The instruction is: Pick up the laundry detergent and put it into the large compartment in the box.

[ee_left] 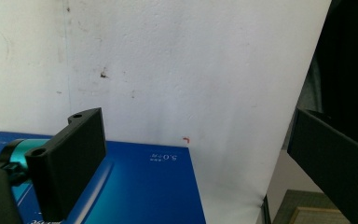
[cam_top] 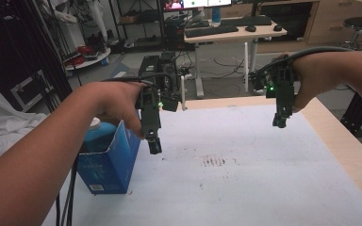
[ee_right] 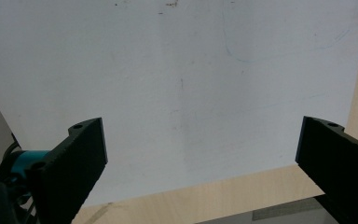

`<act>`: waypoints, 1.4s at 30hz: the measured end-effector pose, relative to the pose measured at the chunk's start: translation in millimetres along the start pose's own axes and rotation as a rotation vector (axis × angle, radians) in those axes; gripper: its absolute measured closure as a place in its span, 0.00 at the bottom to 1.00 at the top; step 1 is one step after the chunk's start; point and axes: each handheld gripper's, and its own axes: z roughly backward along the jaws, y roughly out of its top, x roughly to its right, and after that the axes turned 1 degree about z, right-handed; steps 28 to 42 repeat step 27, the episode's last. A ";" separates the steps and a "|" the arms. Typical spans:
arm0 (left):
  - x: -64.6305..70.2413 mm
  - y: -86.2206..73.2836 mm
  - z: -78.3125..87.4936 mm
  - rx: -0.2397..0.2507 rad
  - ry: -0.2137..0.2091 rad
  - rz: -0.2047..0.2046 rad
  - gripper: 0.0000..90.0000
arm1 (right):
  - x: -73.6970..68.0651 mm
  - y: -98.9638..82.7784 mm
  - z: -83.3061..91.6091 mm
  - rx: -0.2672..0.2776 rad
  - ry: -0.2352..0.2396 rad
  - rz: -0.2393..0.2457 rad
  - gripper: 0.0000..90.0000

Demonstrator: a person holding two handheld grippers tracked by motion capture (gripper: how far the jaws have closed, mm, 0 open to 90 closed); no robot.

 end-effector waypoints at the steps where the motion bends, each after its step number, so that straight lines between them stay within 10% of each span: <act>1: 0.1 0.1 -0.5 0.004 0.000 -0.001 0.05 | 0.3 0.0 0.1 0.000 0.001 0.000 0.01; 42: 0.3 -3.9 -0.1 0.004 -0.002 -0.001 0.05 | -0.1 4.8 -1.7 -0.008 0.002 0.011 0.01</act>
